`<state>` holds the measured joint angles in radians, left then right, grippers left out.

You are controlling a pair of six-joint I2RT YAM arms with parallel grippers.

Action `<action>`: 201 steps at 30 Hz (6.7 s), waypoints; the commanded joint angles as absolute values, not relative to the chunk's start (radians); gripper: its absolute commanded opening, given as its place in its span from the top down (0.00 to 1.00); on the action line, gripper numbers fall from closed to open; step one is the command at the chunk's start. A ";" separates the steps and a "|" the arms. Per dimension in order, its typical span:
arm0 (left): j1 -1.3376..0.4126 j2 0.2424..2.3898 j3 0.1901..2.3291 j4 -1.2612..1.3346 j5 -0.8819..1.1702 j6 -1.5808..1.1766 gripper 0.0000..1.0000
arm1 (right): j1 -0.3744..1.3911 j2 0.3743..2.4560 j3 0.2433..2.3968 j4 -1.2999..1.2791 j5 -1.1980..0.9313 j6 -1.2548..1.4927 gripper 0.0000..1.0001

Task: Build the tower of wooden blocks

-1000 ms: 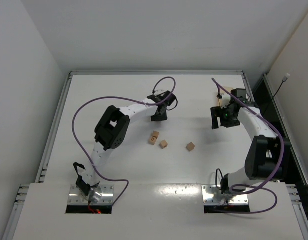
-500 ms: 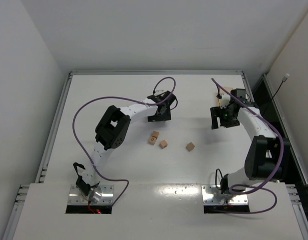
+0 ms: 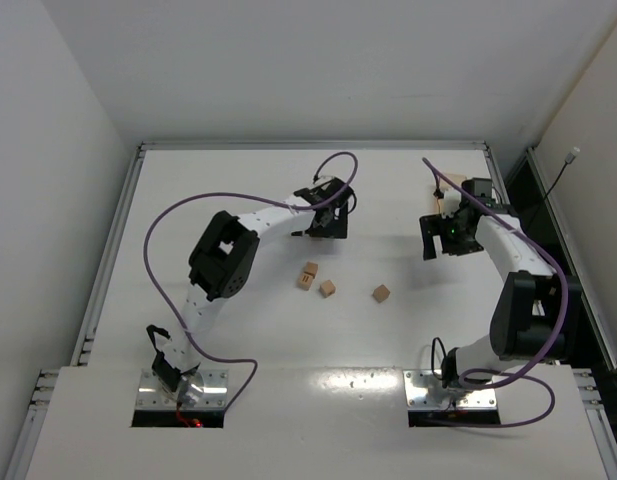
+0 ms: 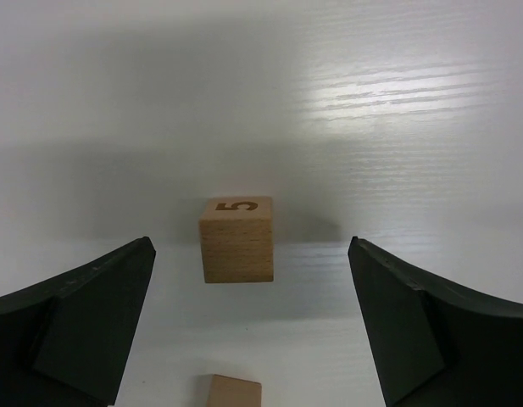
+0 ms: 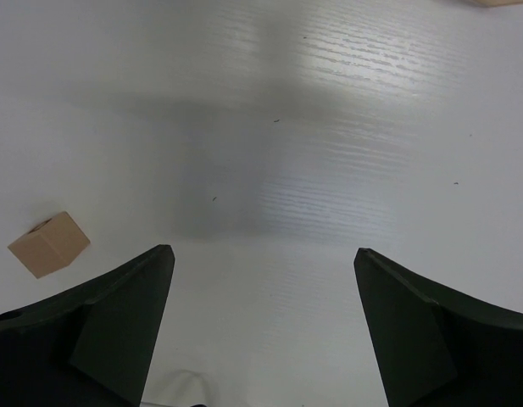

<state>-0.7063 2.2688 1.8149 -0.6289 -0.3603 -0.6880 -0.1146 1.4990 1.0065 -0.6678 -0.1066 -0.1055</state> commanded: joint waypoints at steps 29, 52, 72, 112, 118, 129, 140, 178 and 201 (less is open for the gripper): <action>-0.354 1.779 1.605 -0.540 -0.546 -0.446 0.00 | 0.385 1.525 0.968 -0.810 -0.239 -0.327 0.26; -0.281 1.830 1.623 -0.540 -0.528 -0.437 0.00 | 0.413 1.778 1.129 -0.804 -0.160 -0.239 0.37; -0.272 1.859 1.632 -0.531 -0.528 -0.437 0.00 | 0.453 1.812 1.118 -0.864 -0.100 -0.187 0.53; 0.084 1.758 1.428 -0.499 -0.048 -0.382 0.00 | 0.460 2.296 2.353 -1.327 -0.193 -0.979 1.00; 0.084 1.776 1.428 -0.499 0.030 -0.371 0.00 | 0.479 2.306 2.362 -1.338 -0.193 -0.969 1.00; -0.095 1.796 1.322 -0.460 0.120 -0.348 0.38 | 0.451 2.250 2.283 -1.250 -0.202 -0.828 1.00; -0.233 1.807 1.364 -0.460 0.115 -0.385 0.50 | 0.382 2.178 2.134 -1.146 -0.204 -0.625 1.00; -0.692 2.206 1.782 -0.548 -0.267 -0.577 0.39 | 0.063 1.960 1.767 -0.956 0.014 -0.187 1.00; -0.701 2.221 1.760 -0.557 -0.278 -0.618 1.00 | 0.043 1.970 1.740 -0.974 -0.048 -0.196 1.00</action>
<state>-0.6888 2.2601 1.7649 -0.5510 -0.2840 -0.5854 0.0452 2.0201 1.7458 -0.9745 -0.0288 -0.2012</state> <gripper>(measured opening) 0.314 0.294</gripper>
